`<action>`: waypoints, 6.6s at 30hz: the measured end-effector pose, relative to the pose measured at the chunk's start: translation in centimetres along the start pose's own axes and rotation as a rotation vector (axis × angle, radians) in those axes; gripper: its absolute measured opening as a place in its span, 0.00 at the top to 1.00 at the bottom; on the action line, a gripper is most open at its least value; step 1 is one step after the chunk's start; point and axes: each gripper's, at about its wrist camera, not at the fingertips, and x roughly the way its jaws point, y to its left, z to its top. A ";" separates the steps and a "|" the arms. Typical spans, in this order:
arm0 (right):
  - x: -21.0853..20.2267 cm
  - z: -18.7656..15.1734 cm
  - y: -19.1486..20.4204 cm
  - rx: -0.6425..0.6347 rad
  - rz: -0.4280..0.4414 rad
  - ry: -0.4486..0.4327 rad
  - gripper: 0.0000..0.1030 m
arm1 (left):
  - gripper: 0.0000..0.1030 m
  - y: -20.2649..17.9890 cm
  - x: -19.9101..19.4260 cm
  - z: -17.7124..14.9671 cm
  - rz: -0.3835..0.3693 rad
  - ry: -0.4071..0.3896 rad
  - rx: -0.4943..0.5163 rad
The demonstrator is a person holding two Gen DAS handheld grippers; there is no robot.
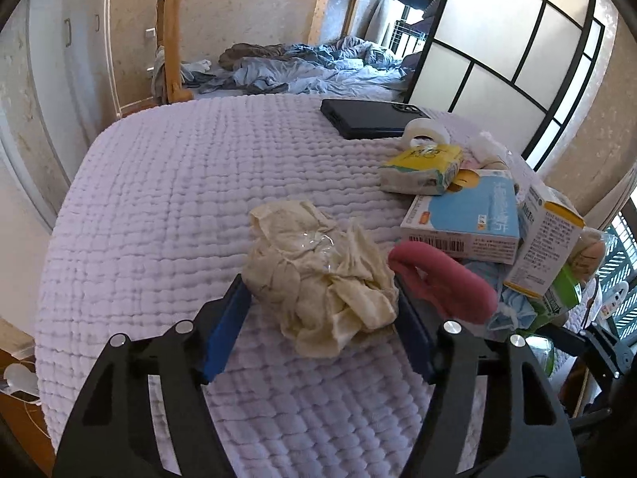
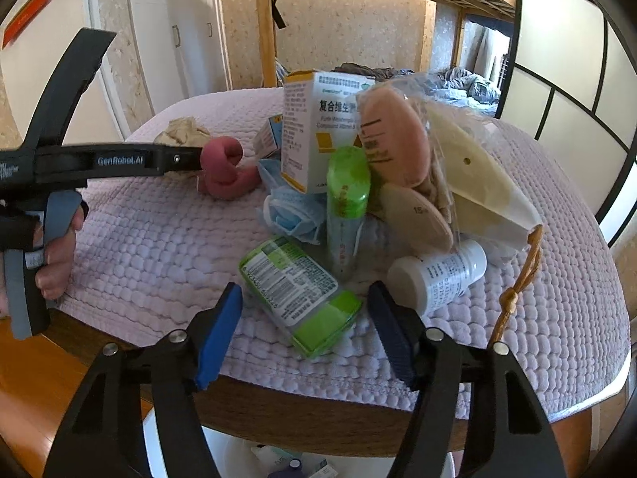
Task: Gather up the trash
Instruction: 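Grasp the beige cloth packet with the left tool while the right tool grasps the green-capped bottle, then carry the beige packet and green bottle with both tools over the white bin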
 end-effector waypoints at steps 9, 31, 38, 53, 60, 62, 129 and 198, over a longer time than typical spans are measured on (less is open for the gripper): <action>0.1 0.7 0.2 0.086 0.025 0.007 0.23 | 0.31 0.0 -0.4 -0.4 0.021 0.007 0.004; -0.9 -0.4 0.6 -0.021 0.049 -0.014 0.34 | 0.31 -0.4 -0.9 -0.8 0.030 0.005 0.014; -2.2 -1.1 -0.6 -0.005 0.090 0.010 0.34 | 0.31 -0.8 -1.3 -1.5 0.032 0.017 0.031; -2.4 -1.7 -0.4 -0.029 0.089 0.017 0.34 | 0.44 -0.4 0.5 0.8 0.012 0.031 -0.008; -3.1 -1.5 -1.1 -0.027 0.103 0.010 0.34 | 0.51 -1.3 -1.3 0.1 0.041 -0.007 0.029; -3.3 -1.5 -1.3 -0.025 0.113 0.009 0.34 | 0.51 -1.3 -1.9 -0.1 0.047 -0.015 0.019; -14.6 -6.5 -8.4 -0.042 0.143 0.025 0.34 | 0.51 -16.0 -8.9 -12.1 0.127 0.217 0.230; -8.9 -9.4 -7.0 -0.025 0.141 0.176 0.34 | 0.50 -14.8 -1.3 -18.7 0.090 0.432 0.258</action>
